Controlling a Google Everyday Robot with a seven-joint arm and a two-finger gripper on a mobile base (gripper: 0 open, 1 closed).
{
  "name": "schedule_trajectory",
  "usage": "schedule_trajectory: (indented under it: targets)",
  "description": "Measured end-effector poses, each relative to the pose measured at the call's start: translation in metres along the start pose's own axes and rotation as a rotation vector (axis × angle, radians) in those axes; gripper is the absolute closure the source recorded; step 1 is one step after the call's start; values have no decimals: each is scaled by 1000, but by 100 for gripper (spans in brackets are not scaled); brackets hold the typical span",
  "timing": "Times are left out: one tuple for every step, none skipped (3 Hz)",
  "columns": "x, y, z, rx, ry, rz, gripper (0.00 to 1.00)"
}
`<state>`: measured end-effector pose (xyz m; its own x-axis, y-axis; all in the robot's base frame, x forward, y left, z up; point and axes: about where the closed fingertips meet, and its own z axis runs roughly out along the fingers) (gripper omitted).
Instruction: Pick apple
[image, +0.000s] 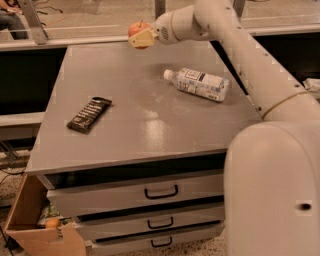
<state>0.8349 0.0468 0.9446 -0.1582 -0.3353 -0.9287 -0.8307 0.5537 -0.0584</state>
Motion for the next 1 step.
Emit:
schedule_trajectory:
  targets:
    - [0,9,-2,-32,-10,0,100]
